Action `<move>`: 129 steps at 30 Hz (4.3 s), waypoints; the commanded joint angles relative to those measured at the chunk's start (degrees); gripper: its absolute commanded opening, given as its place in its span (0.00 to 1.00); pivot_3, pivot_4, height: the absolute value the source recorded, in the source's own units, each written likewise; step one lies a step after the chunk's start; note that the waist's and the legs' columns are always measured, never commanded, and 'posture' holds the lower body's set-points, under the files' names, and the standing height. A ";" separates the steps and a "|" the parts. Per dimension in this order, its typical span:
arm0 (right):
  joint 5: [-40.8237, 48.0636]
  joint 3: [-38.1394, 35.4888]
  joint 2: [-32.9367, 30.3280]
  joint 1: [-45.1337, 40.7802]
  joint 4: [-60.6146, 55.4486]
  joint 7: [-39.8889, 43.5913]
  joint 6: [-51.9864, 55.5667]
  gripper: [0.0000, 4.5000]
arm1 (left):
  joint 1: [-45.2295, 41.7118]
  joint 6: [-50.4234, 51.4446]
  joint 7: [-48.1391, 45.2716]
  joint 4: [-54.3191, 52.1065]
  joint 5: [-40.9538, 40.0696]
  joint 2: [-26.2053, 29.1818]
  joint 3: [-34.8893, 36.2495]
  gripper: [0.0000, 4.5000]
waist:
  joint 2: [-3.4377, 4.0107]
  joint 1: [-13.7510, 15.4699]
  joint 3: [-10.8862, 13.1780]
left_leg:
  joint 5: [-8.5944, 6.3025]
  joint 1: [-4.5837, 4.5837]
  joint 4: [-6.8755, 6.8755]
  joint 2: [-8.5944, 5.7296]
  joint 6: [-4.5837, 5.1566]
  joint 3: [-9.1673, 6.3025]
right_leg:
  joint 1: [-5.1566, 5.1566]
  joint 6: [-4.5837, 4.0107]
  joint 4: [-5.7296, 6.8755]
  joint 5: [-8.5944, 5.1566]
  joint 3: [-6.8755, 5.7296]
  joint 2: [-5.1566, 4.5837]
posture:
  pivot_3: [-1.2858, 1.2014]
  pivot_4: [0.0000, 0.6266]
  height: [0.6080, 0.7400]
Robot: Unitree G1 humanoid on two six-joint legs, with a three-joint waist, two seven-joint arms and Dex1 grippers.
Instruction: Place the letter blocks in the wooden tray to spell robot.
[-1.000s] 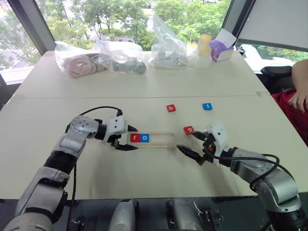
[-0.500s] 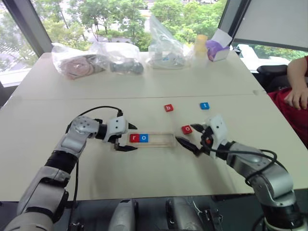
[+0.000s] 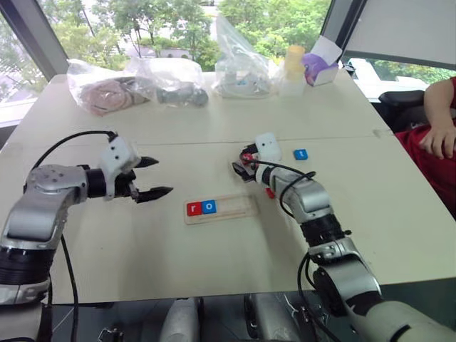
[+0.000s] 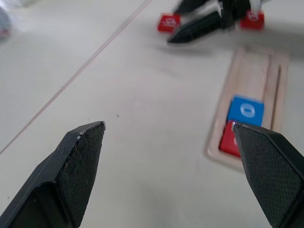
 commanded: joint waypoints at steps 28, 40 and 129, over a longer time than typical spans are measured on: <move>-10.14 -18.43 -1.19 20.80 -59.24 -12.13 40.56 0.28 | -6.37 2.19 5.10 -11.59 -4.37 -8.61 -15.70 1.00 | 0.09 0.96 -0.01 | 0.03 -0.21 0.00 -0.07 -0.05 -0.19 | -0.11 0.03 -0.09 -0.01 0.01 0.11 | 0.52 0.24 1.00; -12.87 -21.65 13.35 29.15 -62.69 -18.09 42.88 0.68 | -7.35 -3.64 0.26 -5.60 0.33 -9.80 -23.83 1.00 | 0.13 0.19 -0.02 | 0.05 0.08 0.03 -0.08 -0.06 -0.11 | 0.09 -0.22 -0.05 -0.12 0.07 0.25 | 0.52 0.24 1.00; -4.81 14.51 -12.18 -3.92 9.53 65.31 -31.36 0.27 | 9.64 2.25 -0.29 -9.75 -8.86 8.30 -3.00 1.00 | 0.20 1.43 0.29 | -0.07 0.12 0.15 -0.06 0.10 -0.06 | 0.21 0.00 0.00 -0.15 0.02 0.03 | 0.52 0.24 1.00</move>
